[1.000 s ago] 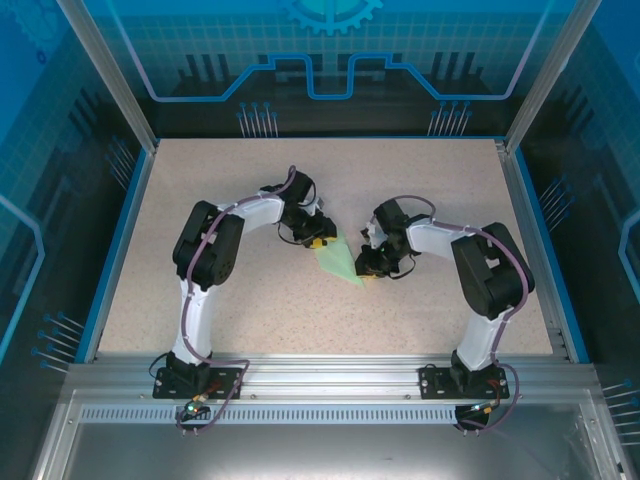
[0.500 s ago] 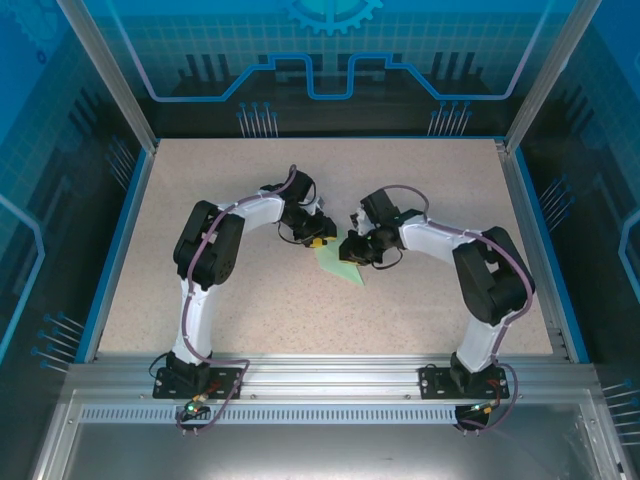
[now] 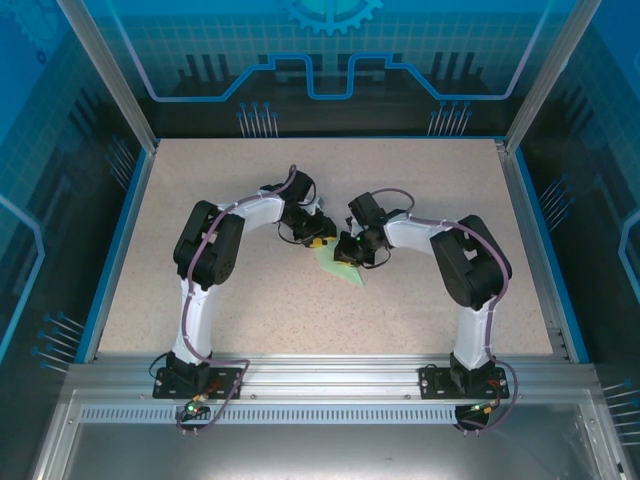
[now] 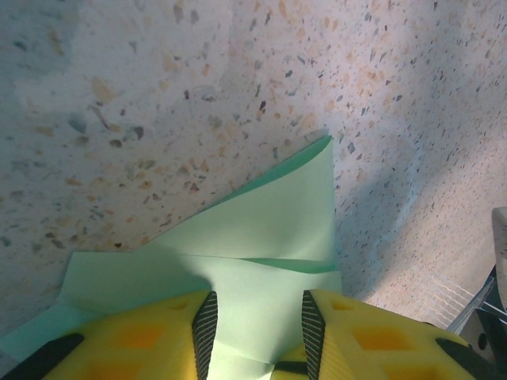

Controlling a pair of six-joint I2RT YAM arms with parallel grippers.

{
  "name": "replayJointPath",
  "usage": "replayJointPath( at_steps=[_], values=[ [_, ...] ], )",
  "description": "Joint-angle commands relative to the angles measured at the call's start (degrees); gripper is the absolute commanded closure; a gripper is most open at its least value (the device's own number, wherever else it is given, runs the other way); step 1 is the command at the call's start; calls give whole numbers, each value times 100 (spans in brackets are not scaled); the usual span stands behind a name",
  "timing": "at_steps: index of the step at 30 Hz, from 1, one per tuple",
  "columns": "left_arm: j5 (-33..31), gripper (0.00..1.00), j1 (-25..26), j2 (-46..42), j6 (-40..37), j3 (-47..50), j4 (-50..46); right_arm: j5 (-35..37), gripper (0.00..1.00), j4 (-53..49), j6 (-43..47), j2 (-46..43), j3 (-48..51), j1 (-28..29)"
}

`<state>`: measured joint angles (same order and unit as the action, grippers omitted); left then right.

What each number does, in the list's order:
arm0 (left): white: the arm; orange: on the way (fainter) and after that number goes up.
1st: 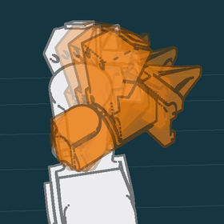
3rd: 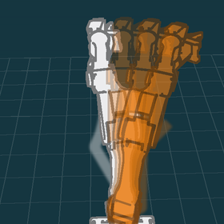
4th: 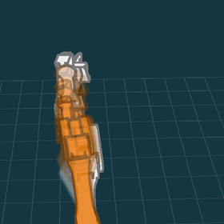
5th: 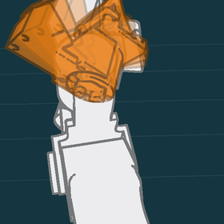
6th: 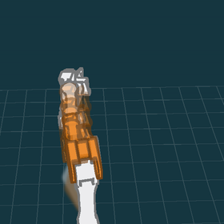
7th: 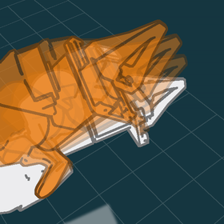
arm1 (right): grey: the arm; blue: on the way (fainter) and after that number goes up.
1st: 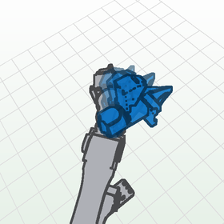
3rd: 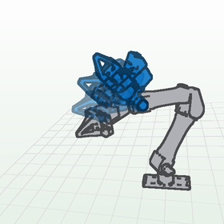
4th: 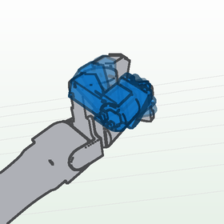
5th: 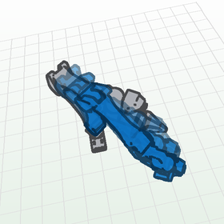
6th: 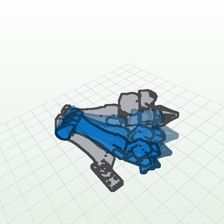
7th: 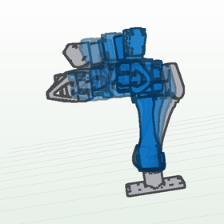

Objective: Fold a paper plane with a square sheet of paper (fold left side to right side)
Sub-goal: Fourth fold the wing at the center of the table.

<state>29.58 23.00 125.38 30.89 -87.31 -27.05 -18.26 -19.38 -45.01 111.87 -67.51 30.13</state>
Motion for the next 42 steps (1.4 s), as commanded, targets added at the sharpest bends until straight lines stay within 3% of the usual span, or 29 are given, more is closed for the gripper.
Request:
replayJointPath(
  at_steps=[1,42],
  values=[
    [-302,61,-27,322,-164,-29,-329,225,87,-426,-8,125,-89,86],
    [-443,61,-49,485,-206,-242,-485,161,87,-1077,71,-1591,2522,-582]
  ],
)
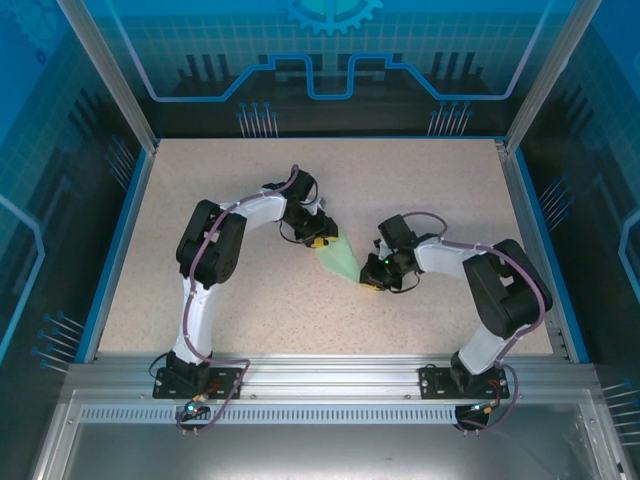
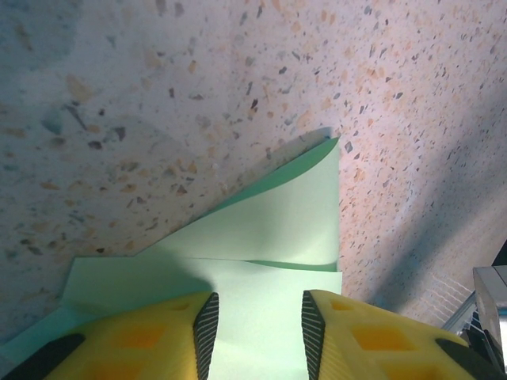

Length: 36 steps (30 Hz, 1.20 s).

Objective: Fold a paper plane with a square sheet of paper (fold left side to right side)
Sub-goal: Fourth fold the wing at the center of the table, then turn over the paper at the center of the table.

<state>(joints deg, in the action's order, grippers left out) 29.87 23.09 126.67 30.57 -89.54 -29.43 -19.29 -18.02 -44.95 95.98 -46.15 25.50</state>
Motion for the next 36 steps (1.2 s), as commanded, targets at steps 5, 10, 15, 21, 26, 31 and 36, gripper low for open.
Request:
replayJointPath(
  at_steps=[5,10,15,21,26,31,36],
  values=[
    [-276,58,-67,328,-139,-112,-221,250,87,-1213,135,-223,493,-219],
    [691,51,-230,-22,275,-427,129,320,84,-1155,489,-881,381,-399],
    [740,40,-331,-532,266,-992,-185,456,73,-1116,1121,-1589,223,-670],
    [549,37,-332,-1281,474,-98,98,823,51,-808,1590,-2415,328,-844],
    [546,39,-283,-1635,1002,1128,947,745,40,-175,1351,-2990,698,-937],
    [587,43,-45,-1411,1270,1412,1375,538,37,92,1269,-3173,895,-947],
    [529,45,114,-980,1381,1262,1468,539,37,76,1216,-3226,946,-945]
  ],
)
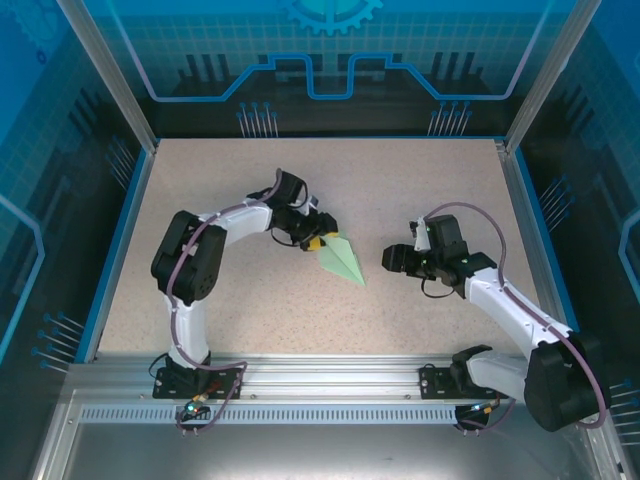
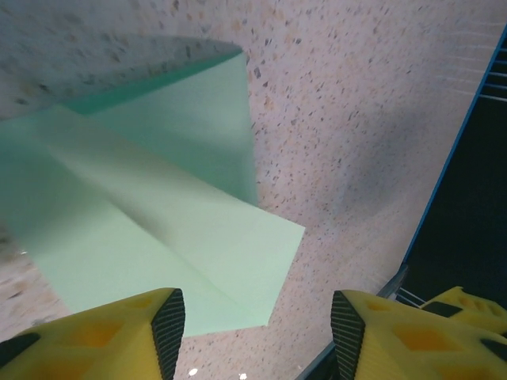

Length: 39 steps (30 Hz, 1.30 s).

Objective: Fold a paper plane with a square sheet of paper (fold left side to right side)
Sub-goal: Turn over the paper at the center of the table.

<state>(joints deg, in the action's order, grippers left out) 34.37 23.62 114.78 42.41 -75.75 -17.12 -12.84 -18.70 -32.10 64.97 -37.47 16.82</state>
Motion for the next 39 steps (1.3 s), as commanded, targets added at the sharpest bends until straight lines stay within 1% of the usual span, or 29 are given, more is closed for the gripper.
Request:
replayJointPath(
  at_steps=[1,5,12,18,25,29,32,36,39],
  values=[
    [79,45,81,268,214,-138,244,-105,37,130,-69,-125,80,-75],
    [32,46,132,429,206,-195,201,-83,37,69,-52,-153,91,-89],
    [-171,44,142,193,97,-75,-61,-82,37,77,-51,-147,90,-108],
    [-21,45,196,463,297,-54,232,-100,37,55,-16,-125,78,-117],
    [43,56,280,698,267,-399,175,-118,37,59,2,-70,75,-130],
    [67,58,301,763,259,-543,152,-140,37,51,14,-73,69,-150],
    [70,62,307,721,225,-599,131,-152,37,66,8,-68,82,-158],
    [53,72,309,628,175,-617,88,-251,36,184,-65,-78,116,-233],
    [35,79,306,538,133,-654,51,-639,36,505,-227,-140,210,-394]
  ],
)
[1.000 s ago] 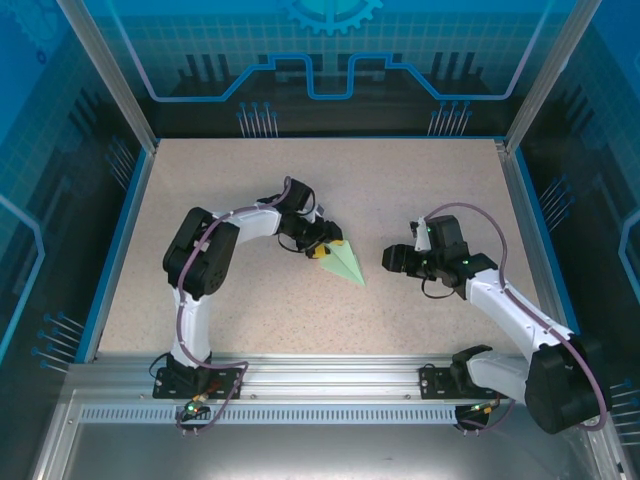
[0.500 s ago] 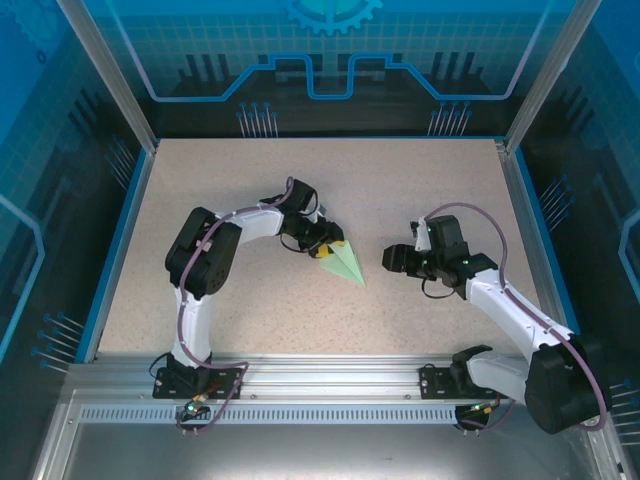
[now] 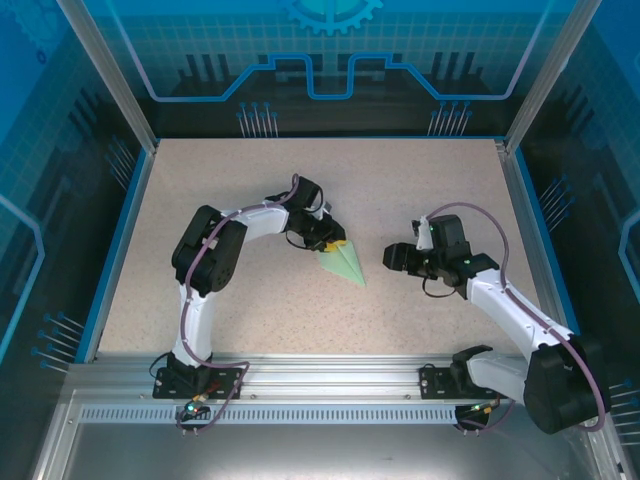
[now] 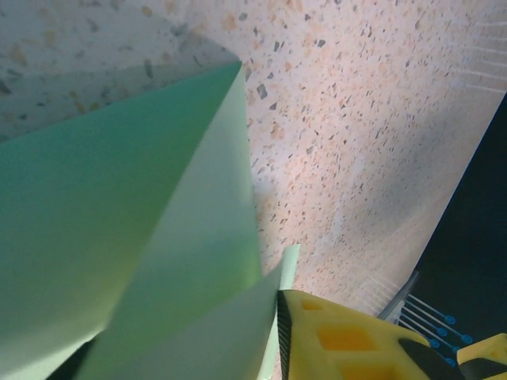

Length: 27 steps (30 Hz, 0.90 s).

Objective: Fold a paper plane with a square sheet of paper (fold left side to right side)
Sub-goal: Turn over the paper at the center of the table.

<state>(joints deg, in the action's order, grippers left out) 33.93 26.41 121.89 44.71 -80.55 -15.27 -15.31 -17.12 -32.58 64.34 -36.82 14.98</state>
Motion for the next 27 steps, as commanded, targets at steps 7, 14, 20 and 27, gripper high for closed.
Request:
replayJointPath(
  at_steps=[7,14,20,27],
  values=[
    [9,97,23,-497,-420,-687,-593,-1632,17,1239,-587,-190,188,-747],
    [123,98,-79,-1211,-1061,-1399,-859,-3140,1,1848,-827,44,-261,-1477],
    [415,96,-154,-1812,-2231,-2288,-1159,-4043,0,2280,-789,316,-1019,-1612],
    [1416,93,-174,-1973,-3283,-3340,-1533,-4678,1,2645,-520,744,-1881,-1375]
  ],
)
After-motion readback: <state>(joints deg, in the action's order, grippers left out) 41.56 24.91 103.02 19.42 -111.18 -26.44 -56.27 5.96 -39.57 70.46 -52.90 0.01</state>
